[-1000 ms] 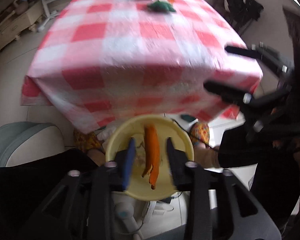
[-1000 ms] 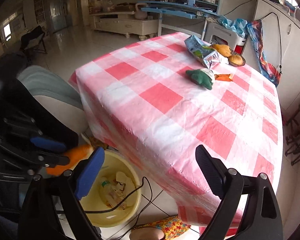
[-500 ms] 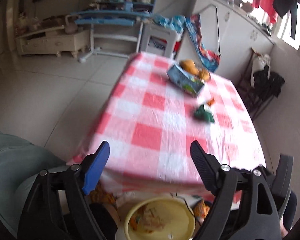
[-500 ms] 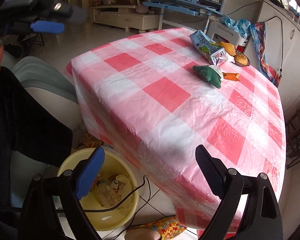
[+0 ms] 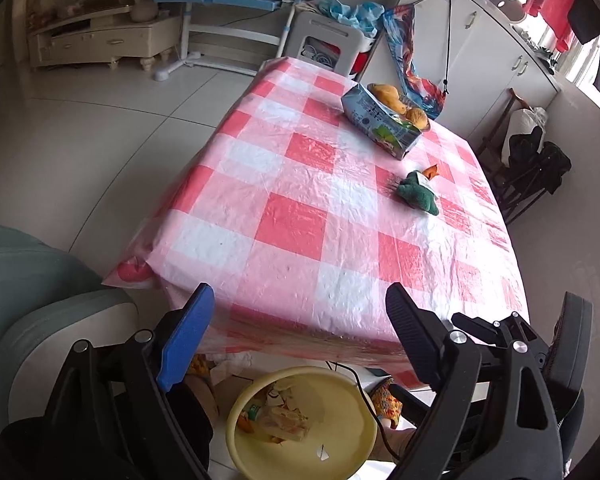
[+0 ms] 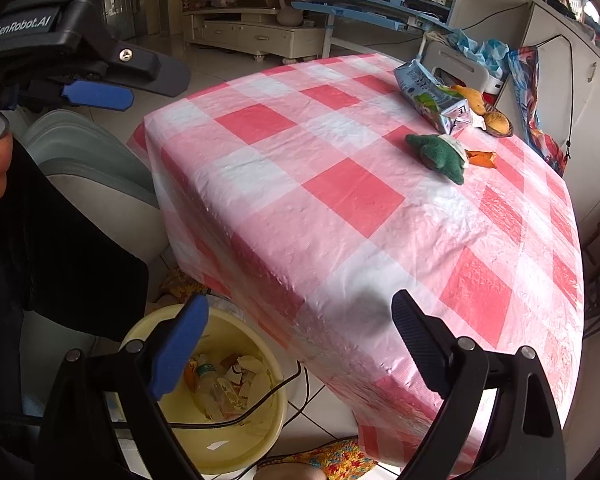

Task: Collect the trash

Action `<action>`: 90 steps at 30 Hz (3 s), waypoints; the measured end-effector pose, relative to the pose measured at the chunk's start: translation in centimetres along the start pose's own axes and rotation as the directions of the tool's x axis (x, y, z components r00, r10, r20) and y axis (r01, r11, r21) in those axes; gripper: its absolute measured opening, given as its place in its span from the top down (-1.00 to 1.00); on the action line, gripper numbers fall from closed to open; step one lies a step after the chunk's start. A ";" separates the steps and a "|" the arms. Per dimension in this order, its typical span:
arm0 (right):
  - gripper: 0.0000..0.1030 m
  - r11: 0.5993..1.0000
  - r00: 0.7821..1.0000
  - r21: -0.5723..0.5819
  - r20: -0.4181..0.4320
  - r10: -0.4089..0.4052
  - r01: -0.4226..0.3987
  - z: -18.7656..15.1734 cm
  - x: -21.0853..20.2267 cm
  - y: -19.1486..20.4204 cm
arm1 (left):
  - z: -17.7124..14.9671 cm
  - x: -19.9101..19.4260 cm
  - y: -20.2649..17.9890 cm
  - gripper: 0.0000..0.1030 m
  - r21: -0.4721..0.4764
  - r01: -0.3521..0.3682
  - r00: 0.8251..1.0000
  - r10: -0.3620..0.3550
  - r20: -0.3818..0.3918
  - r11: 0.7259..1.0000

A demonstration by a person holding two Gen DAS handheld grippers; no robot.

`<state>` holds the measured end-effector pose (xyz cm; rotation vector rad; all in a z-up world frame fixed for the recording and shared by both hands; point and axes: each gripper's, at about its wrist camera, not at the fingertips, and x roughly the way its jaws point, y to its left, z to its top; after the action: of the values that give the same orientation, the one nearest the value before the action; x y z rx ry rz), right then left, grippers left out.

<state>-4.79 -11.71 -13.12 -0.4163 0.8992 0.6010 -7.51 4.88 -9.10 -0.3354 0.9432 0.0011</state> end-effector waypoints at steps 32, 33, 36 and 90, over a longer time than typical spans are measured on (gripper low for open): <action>-0.79 0.998 1.000 -0.058 0.018 -0.005 0.006 0.1 -0.3 1.5 | -0.5 0.7 -0.8 -0.63 0.037 -0.003 0.999 0.004 -0.035 0.999; -0.79 0.998 1.000 -0.059 0.018 -0.005 0.006 0.1 -0.3 1.5 | -0.6 0.7 -0.8 -0.63 0.037 -0.003 0.999 0.004 -0.036 0.999; -0.79 0.998 1.000 -0.059 0.018 -0.005 0.006 0.1 -0.3 1.6 | -0.7 0.8 -0.9 -0.63 0.043 -0.002 0.999 0.003 -0.039 0.999; -0.79 0.997 1.000 -0.075 0.021 -0.004 0.006 -0.1 -0.2 2.0 | -0.9 1.1 -1.4 -0.66 0.060 0.003 0.999 0.001 -0.055 0.998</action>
<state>-6.21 -10.34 -13.14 -0.4788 0.8569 0.6350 -7.37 3.16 -10.11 -0.2817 0.9952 -0.0372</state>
